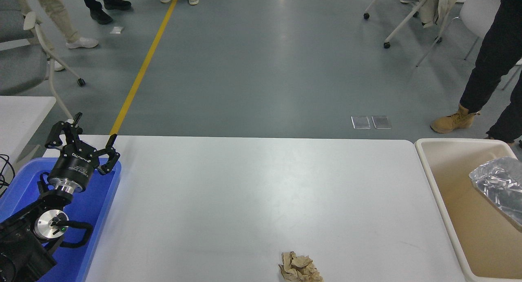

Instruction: Clean the table surface

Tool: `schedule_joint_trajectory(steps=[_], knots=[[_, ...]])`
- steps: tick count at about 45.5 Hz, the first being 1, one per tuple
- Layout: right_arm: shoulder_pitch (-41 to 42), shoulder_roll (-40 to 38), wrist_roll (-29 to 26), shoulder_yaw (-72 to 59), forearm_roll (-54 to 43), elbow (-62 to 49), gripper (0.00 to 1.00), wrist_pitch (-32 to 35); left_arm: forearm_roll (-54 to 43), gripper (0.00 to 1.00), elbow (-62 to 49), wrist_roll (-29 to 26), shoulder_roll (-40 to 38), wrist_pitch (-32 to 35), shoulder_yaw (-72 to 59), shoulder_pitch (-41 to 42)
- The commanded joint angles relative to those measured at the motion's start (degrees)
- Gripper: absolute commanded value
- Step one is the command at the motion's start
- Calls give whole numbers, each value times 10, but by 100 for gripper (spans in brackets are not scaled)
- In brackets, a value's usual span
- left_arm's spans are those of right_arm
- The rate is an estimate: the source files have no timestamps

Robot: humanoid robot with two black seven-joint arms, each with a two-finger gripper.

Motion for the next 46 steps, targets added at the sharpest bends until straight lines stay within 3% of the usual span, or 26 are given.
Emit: schedule_joint_trajectory(steps=[1,46], knots=[[-11,26,-7,12,0,1,0,-15,0,100,1,0,0,-1,0,0],[-18,30,-7,17,3,1,2,-18,0,100,0,0,-1,0,0,0]])
